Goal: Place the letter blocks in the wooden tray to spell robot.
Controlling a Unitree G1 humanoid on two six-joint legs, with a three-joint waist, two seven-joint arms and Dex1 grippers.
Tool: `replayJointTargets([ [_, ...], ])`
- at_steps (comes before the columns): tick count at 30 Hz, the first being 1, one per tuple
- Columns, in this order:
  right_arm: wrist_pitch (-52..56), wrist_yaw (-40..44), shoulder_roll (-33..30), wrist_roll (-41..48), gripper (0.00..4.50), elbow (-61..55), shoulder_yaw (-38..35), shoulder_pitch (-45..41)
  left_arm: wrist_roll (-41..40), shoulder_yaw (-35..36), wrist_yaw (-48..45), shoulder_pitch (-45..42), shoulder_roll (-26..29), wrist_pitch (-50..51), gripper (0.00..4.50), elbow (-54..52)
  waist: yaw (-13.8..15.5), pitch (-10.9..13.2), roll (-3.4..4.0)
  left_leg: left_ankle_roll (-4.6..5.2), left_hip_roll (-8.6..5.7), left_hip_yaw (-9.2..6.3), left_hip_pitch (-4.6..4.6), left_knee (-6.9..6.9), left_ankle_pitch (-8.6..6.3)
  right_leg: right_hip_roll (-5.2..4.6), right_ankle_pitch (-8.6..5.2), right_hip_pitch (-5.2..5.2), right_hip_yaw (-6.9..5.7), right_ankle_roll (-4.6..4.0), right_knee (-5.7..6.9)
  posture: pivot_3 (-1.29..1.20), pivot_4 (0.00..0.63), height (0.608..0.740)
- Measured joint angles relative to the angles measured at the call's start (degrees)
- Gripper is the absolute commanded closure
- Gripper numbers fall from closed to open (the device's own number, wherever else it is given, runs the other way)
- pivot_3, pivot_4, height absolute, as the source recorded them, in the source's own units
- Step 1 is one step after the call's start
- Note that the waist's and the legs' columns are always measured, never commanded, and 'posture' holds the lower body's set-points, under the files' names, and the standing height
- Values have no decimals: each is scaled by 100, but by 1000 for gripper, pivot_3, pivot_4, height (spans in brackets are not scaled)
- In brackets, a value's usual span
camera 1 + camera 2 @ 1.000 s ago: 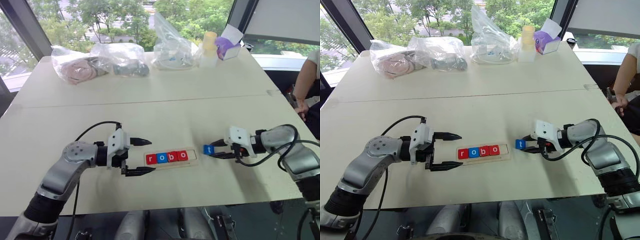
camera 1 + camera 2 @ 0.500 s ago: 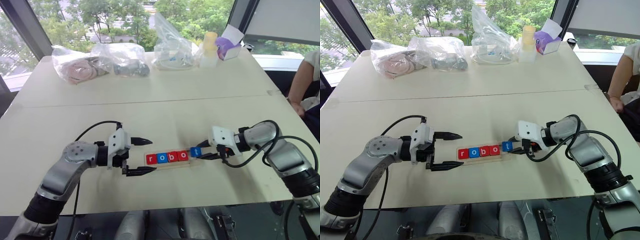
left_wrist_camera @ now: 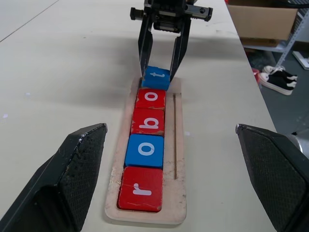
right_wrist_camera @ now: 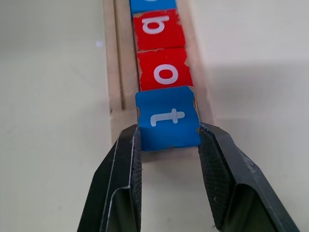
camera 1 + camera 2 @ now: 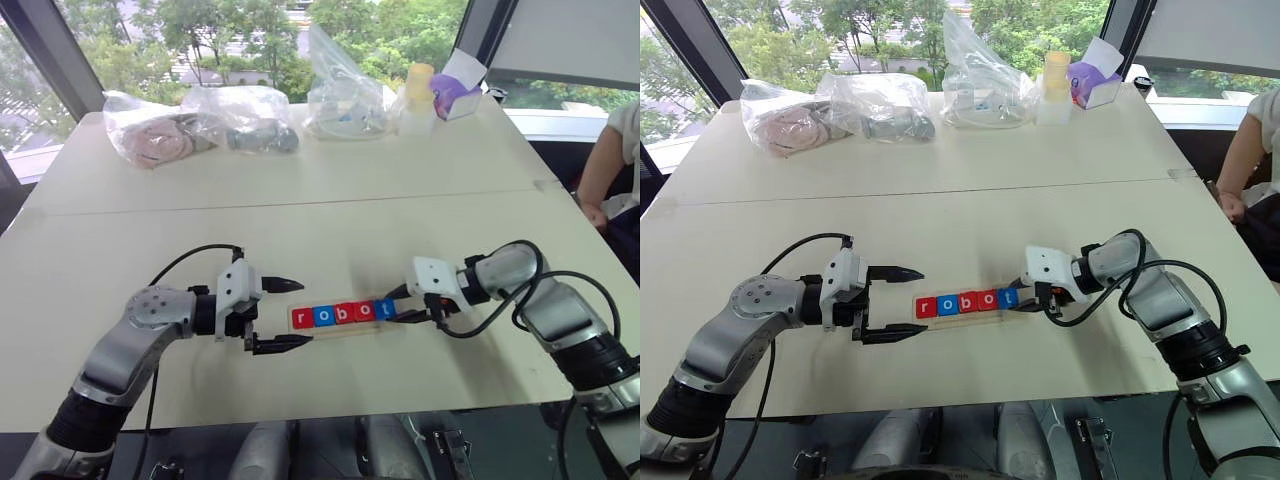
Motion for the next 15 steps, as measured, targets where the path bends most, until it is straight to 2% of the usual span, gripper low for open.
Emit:
replayJointTargets([
  [15, -15, 46, 78, -105, 3392, 87, 53, -3, -6, 0, 29, 110, -1, -1, 0, -24, -1, 0, 0, 0, -1, 0, 0, 1, 0, 0, 0, -1, 0, 0, 5, 0, 150, 740],
])
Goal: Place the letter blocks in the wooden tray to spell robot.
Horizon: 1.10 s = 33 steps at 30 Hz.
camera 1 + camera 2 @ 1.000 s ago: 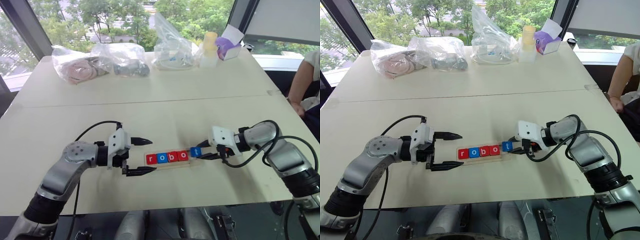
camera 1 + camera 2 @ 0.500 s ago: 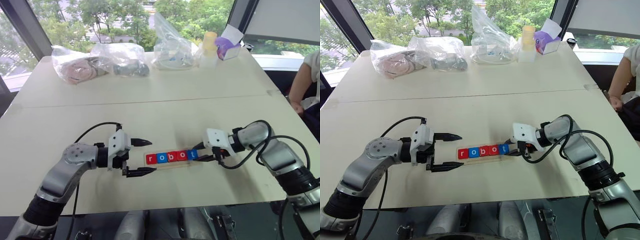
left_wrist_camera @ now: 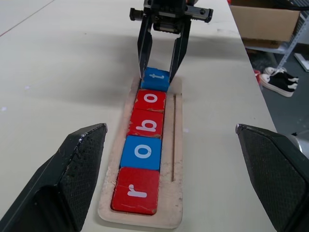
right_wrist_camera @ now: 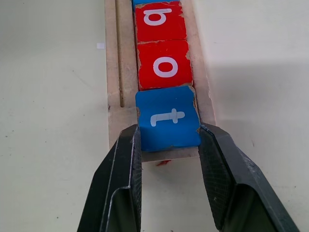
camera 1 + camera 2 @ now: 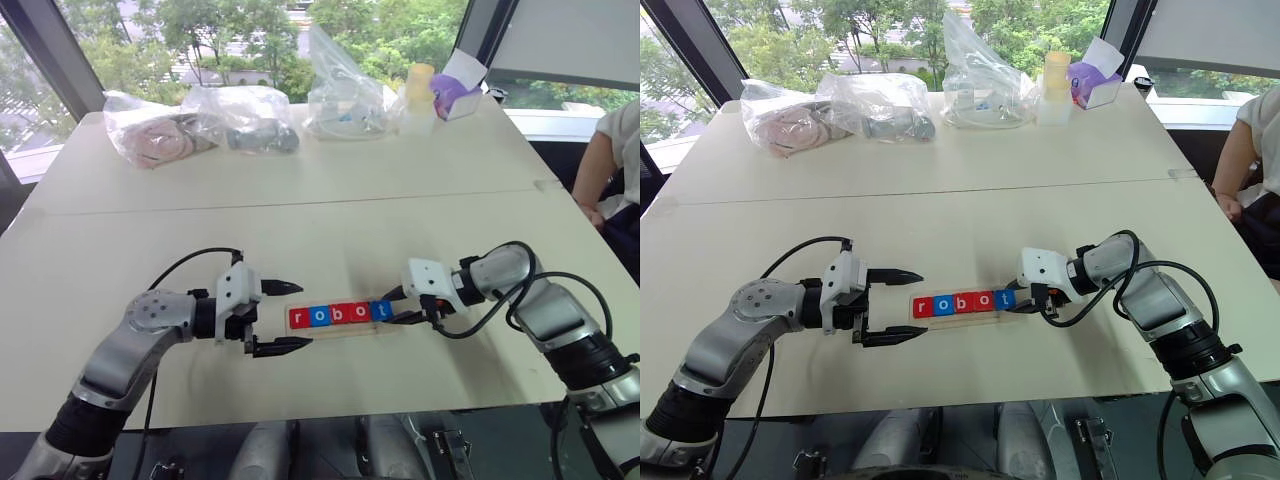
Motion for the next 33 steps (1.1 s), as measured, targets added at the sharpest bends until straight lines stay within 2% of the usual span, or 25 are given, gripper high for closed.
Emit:
replayJointTargets([
  [3, 23, 3, 13, 1, 3392, 5, 0, -8, 0, 0, -2, 0, 0, -1, 0, 0, -1, 0, 0, 0, 0, 0, 0, 0, 0, 0, 0, 0, 0, 0, 1, 0, 150, 740],
  [10, 158, 2, 113, 4, 60, 12, 0, -91, 1, 0, -11, 0, 0, -21, 0, 0, -1, 0, 0, 0, 0, 0, 0, 0, 0, 0, 0, -2, 0, 0, 4, 0, 150, 740],
  [21, 331, -114, 9, 64, 60, 55, -172, -261, 1, 0, -31, 19, 0, -34, 0, 0, -1, 0, 0, 0, -1, 0, 0, 1, 0, 0, 0, -3, 0, 0, 5, 0, 150, 740],
  [33, -54, -294, -35, -82, 60, 802, -304, -442, 0, 0, -43, 13, -2, -34, 0, 1, -11, 0, 0, -1, -1, 2, 1, 1, 0, 1, 0, -5, 2, -1, 10, 0, 150, 740],
])
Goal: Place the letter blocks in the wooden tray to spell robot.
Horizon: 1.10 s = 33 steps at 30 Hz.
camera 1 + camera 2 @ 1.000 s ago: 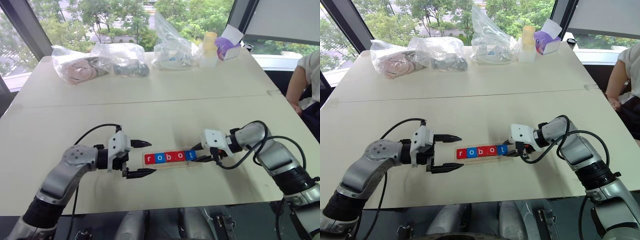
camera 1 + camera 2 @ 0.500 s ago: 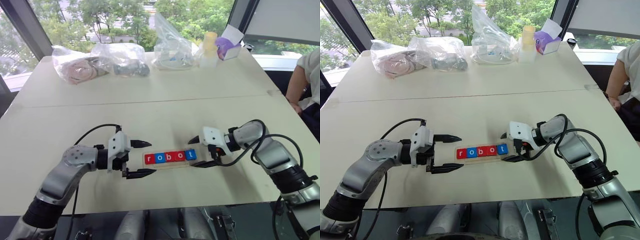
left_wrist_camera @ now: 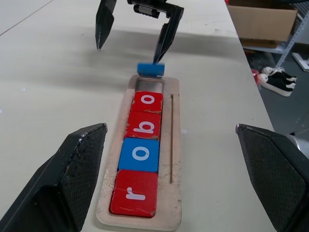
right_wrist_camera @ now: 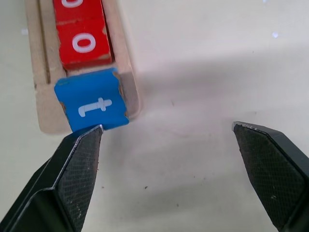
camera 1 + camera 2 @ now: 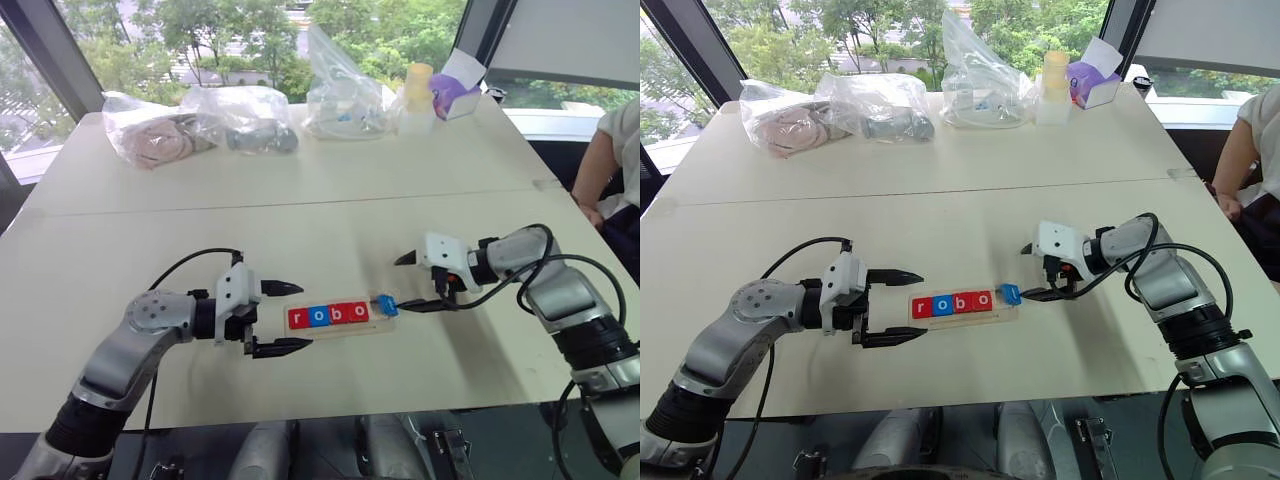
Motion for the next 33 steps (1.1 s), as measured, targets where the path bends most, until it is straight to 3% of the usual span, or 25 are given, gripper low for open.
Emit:
replayJointTargets([
  [21, 315, -59, 7, 134, 60, -401, -96, 7, -72, 0, 18, -18, 47, 39, 0, -1, 6, 0, 0, 0, 0, 0, 0, 0, 0, 0, 0, 0, 0, 0, 0, 0, 150, 740],
  [33, 1914, -164, -938, 1390, 60, -2751, -1496, 1797, -361, 537, 148, 447, 620, 661, 0, -488, 12, 0, 0, 1, 3, -1, -2, -1, -1, -11, -10, -1, 1, -17, 0, 0, 150, 740],
])
